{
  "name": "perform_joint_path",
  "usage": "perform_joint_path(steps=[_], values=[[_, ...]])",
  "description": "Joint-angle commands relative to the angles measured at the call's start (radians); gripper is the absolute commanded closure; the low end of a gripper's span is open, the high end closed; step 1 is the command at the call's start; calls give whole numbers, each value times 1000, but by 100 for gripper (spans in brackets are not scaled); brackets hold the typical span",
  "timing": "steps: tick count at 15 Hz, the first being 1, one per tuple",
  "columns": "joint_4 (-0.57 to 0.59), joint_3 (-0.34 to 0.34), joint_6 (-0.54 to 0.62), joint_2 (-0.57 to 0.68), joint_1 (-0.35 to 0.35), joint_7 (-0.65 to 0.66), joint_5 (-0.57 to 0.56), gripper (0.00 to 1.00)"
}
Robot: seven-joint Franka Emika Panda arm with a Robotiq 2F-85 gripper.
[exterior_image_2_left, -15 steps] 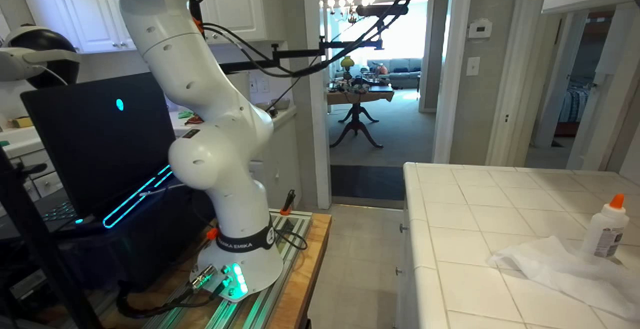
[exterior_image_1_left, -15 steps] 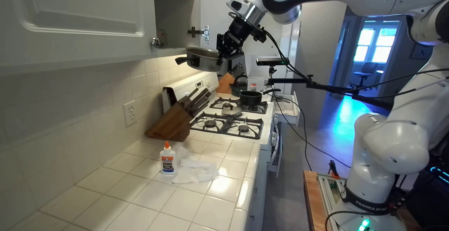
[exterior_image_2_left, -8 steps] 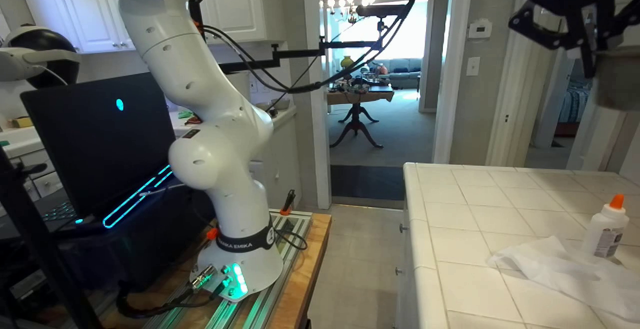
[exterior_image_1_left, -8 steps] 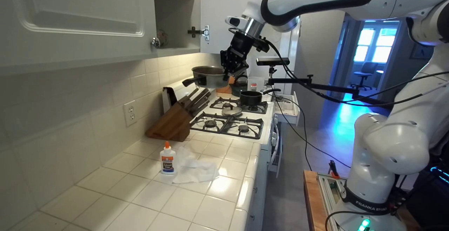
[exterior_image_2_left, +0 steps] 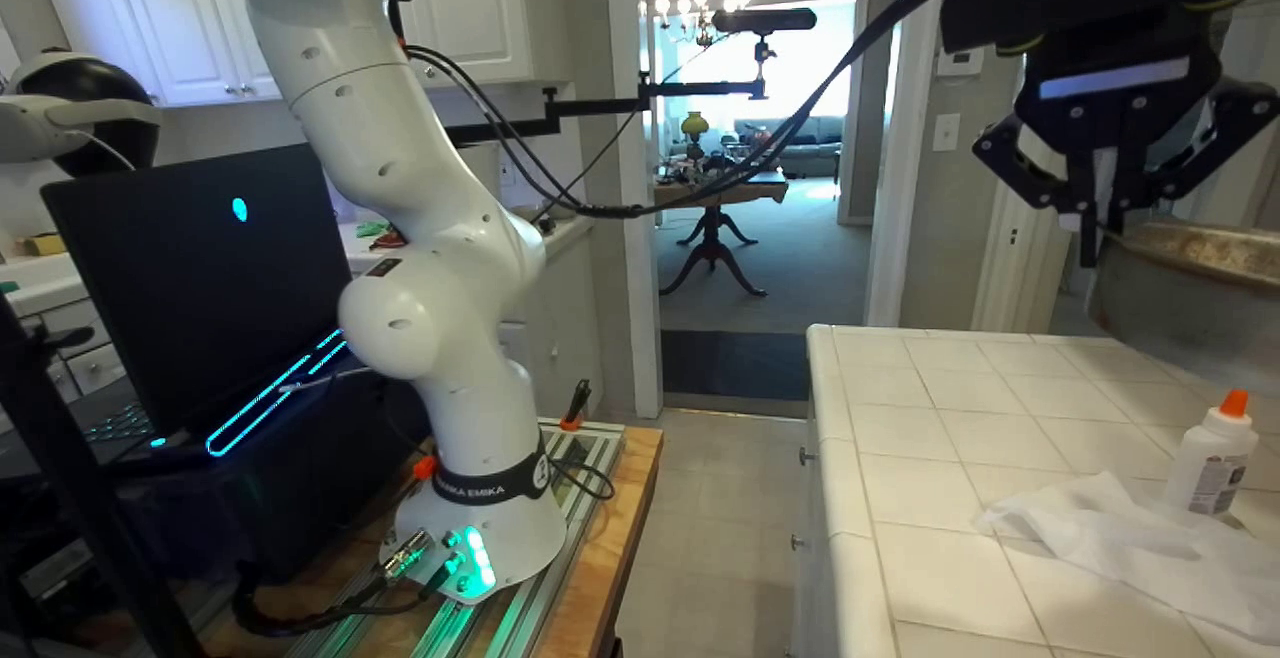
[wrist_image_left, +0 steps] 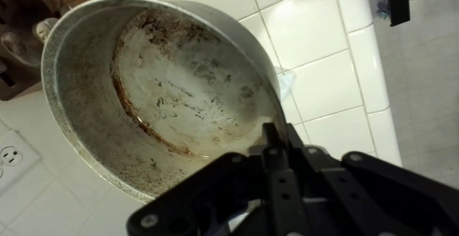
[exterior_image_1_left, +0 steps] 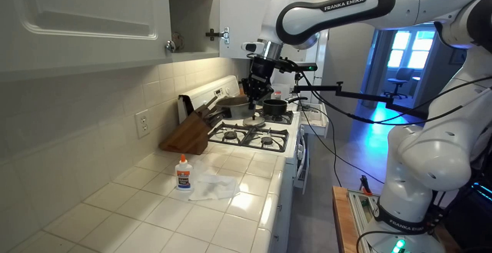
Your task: Take a pot out of the cabinet
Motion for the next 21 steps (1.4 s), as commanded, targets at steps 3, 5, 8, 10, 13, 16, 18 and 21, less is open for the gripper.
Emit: perform_joint_path(steps=[3,5,8,10,13,16,18,21], values=[[-6,-37,-16,58,11,-77,32,98],[-8,-42,-3,77,6,-96,44,98],[-6,-48,11,114,-1,-89,85,98],[-1,-46,17,137,-6,-70,115,98],[-3,-34,69,174,-15,-16,137,98],[-14,-21,163,208,-20,54,132,98],[-3,-12,185,241,-24,131,111,98],[-9,-10,169,245,-25,121,117,94]])
